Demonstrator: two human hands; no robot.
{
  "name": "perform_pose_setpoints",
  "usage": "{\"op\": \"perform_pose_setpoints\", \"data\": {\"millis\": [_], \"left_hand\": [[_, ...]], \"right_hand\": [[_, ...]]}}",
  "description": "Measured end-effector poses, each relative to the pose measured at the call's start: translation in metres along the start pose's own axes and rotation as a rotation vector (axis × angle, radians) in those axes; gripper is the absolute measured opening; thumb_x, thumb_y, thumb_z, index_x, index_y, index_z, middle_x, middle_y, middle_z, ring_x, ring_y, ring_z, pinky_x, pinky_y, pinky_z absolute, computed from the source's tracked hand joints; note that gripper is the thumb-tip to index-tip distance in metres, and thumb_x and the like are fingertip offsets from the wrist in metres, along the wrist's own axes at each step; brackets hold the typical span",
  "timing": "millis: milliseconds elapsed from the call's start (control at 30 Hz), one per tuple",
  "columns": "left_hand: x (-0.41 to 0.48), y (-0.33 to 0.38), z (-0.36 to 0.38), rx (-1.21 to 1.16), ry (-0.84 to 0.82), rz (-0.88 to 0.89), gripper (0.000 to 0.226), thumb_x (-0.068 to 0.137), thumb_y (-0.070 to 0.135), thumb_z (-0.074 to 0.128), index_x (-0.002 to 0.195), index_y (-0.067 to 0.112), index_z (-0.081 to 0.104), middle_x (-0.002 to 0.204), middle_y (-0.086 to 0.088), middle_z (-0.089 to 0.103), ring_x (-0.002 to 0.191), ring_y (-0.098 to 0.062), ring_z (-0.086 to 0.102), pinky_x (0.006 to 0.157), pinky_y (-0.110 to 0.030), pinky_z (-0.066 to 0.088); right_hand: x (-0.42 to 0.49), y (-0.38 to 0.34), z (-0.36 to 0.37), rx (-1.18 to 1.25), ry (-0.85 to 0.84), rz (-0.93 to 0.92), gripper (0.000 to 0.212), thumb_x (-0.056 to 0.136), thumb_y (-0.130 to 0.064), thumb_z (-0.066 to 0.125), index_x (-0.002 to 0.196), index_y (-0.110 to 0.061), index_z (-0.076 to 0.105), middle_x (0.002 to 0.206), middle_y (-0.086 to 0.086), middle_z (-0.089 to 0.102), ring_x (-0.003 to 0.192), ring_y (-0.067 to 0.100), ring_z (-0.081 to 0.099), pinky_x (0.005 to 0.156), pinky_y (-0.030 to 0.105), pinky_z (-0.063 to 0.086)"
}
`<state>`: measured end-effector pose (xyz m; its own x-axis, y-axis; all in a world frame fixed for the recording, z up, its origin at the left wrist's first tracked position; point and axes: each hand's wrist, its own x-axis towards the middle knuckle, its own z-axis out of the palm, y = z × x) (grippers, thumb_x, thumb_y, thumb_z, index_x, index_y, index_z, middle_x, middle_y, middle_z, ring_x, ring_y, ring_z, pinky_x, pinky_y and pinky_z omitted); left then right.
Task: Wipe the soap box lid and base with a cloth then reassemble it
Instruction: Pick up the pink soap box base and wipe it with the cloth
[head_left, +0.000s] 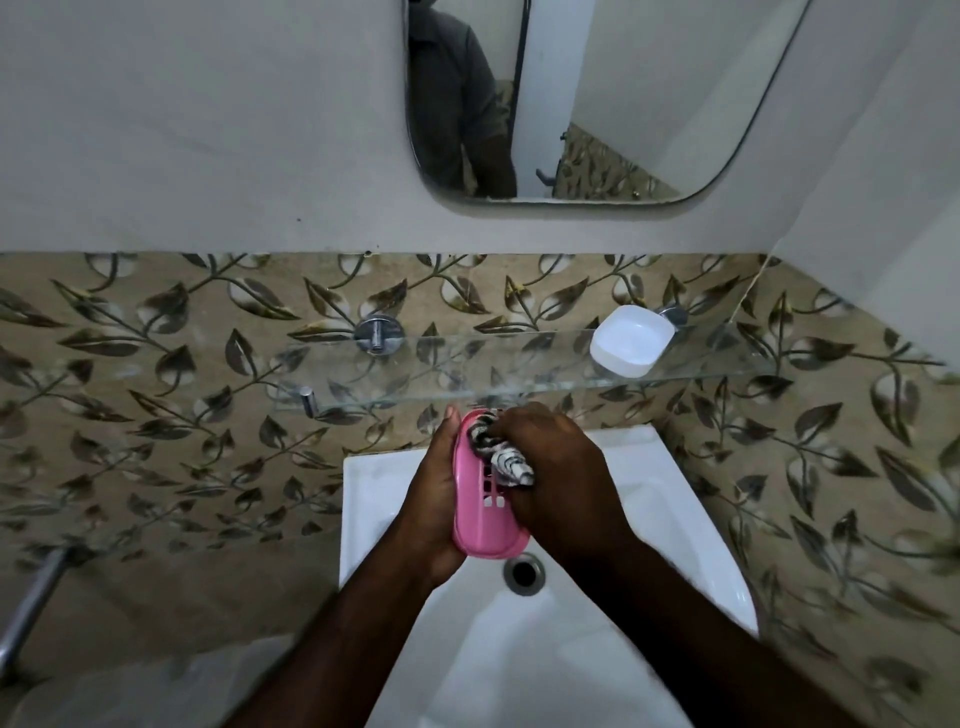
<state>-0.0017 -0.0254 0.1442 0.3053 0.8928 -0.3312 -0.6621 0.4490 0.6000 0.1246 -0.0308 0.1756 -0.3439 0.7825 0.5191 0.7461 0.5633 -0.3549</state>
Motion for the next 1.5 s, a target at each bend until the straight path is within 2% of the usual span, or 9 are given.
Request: {"op": "perform_pose_setpoints", "data": {"millis": [300, 400, 567, 733, 833, 1067, 1200, 1400, 1500], "left_hand": [[-0.003, 0.003, -0.018, 0.141, 0.102, 0.09, 0.08, 0.077, 0.072, 0.041, 0.119, 0.007, 0.063, 0.094, -0.014, 0.074, 0.082, -0.026, 0.071, 0.073, -0.036, 0.054], [-0.004, 0.004, -0.019, 0.145, 0.113, 0.169, 0.079, 0.08, 0.069, 0.041, 0.121, 0.005, 0.061, 0.091, -0.012, 0.074, 0.076, -0.02, 0.073, 0.064, -0.029, 0.057], [-0.01, -0.001, -0.01, 0.061, 0.182, 0.233, 0.085, 0.075, 0.071, 0.055, 0.128, 0.004, 0.056, 0.102, -0.018, 0.07, 0.092, -0.029, 0.07, 0.075, -0.037, 0.056], [-0.01, -0.004, 0.002, 0.174, 0.224, 0.279, 0.076, 0.081, 0.066, 0.052, 0.128, 0.006, 0.058, 0.118, -0.021, 0.068, 0.109, -0.034, 0.066, 0.096, -0.046, 0.051], [-0.007, -0.013, 0.008, 0.197, 0.154, 0.276, 0.063, 0.084, 0.051, 0.045, 0.124, 0.005, 0.06, 0.117, -0.014, 0.07, 0.109, -0.025, 0.067, 0.09, -0.034, 0.056], [0.001, -0.003, 0.02, 0.188, 0.151, 0.21, 0.063, 0.091, 0.059, 0.037, 0.094, 0.007, 0.072, 0.087, -0.015, 0.075, 0.074, -0.023, 0.073, 0.069, -0.033, 0.059], [0.009, 0.009, 0.034, 0.222, 0.176, 0.254, 0.077, 0.073, 0.069, 0.042, 0.117, 0.009, 0.063, 0.104, -0.015, 0.07, 0.09, -0.026, 0.067, 0.076, -0.037, 0.056], [0.021, 0.014, 0.048, 0.201, 0.161, 0.332, 0.073, 0.076, 0.07, 0.041, 0.109, 0.009, 0.065, 0.087, -0.012, 0.067, 0.074, -0.022, 0.065, 0.074, -0.037, 0.052], [0.025, 0.019, 0.047, 0.145, 0.179, 0.368, 0.065, 0.09, 0.061, 0.032, 0.111, 0.009, 0.065, 0.087, -0.012, 0.066, 0.08, -0.025, 0.063, 0.077, -0.039, 0.049]], "right_hand": [[-0.033, -0.028, 0.011, 0.202, -0.121, 0.389, 0.02, 0.079, -0.016, 0.064, 0.074, -0.028, 0.048, 0.066, -0.001, 0.065, 0.056, 0.017, 0.057, 0.052, 0.021, 0.037], [-0.034, -0.035, 0.008, 0.587, -0.171, 0.67, 0.014, 0.085, -0.012, 0.061, 0.076, -0.016, 0.052, 0.057, 0.012, 0.061, 0.043, 0.024, 0.055, 0.04, 0.03, 0.043], [-0.026, -0.043, 0.002, 0.963, -0.148, 0.747, 0.008, 0.081, -0.006, 0.065, 0.082, 0.002, 0.062, 0.073, 0.02, 0.068, 0.068, 0.036, 0.068, 0.067, 0.055, 0.057], [-0.005, -0.039, -0.001, 1.367, 0.034, 0.933, 0.015, 0.089, 0.003, 0.058, 0.101, 0.012, 0.063, 0.095, 0.032, 0.069, 0.088, 0.046, 0.068, 0.082, 0.056, 0.056], [0.004, -0.029, -0.01, 1.26, 0.109, 0.811, 0.014, 0.088, 0.006, 0.059, 0.097, 0.003, 0.07, 0.092, 0.023, 0.074, 0.088, 0.036, 0.073, 0.083, 0.047, 0.057], [-0.01, -0.001, -0.025, 0.893, -0.325, 0.369, 0.023, 0.075, -0.01, 0.071, 0.095, -0.019, 0.072, 0.085, -0.005, 0.073, 0.08, 0.009, 0.07, 0.074, 0.027, 0.055], [-0.019, 0.03, -0.03, 0.296, -0.364, 0.032, 0.035, 0.074, -0.013, 0.068, 0.102, -0.035, 0.066, 0.099, -0.01, 0.066, 0.091, 0.009, 0.064, 0.078, 0.028, 0.052], [-0.006, 0.068, -0.043, 0.459, -0.136, 0.339, 0.005, 0.068, -0.032, 0.061, 0.071, -0.036, 0.062, 0.067, -0.013, 0.064, 0.062, 0.003, 0.059, 0.061, 0.028, 0.048], [0.0, 0.094, -0.057, 0.722, 0.051, 0.549, 0.015, 0.077, -0.013, 0.07, 0.089, -0.021, 0.069, 0.081, -0.002, 0.074, 0.076, 0.016, 0.069, 0.072, 0.033, 0.053]]}}
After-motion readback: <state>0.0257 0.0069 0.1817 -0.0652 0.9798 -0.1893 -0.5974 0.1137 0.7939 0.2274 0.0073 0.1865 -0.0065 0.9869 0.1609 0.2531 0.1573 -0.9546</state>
